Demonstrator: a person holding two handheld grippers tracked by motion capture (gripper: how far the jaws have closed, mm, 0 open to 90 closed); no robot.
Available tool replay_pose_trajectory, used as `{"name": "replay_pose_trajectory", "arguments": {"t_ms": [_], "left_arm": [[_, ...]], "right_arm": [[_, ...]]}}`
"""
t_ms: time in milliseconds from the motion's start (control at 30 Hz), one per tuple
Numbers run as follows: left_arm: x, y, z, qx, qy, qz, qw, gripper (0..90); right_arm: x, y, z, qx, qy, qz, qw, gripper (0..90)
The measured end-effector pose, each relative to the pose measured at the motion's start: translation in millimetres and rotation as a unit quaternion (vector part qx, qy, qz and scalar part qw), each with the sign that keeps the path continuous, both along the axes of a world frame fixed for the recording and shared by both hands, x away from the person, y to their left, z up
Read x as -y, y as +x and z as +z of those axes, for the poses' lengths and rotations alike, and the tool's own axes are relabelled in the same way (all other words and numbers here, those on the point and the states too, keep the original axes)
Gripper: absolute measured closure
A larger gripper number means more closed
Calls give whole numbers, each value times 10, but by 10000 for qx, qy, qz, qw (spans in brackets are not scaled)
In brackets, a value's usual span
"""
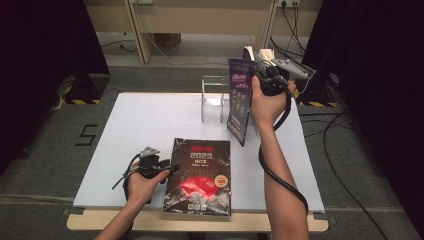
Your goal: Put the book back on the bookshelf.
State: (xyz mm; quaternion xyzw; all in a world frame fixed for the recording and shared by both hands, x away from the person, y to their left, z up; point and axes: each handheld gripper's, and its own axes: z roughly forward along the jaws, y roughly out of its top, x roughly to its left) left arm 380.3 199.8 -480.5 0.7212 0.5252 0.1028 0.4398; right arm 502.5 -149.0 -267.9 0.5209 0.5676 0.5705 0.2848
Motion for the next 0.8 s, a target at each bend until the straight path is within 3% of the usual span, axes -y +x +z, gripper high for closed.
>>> {"name": "replay_pose_trajectory", "arguments": {"t_ms": [800], "left_arm": [[-21, 5, -7, -10, -3, 25, 10000, 500]], "right_arm": [[-75, 147, 11, 48, 8, -51, 10000, 845]]}}
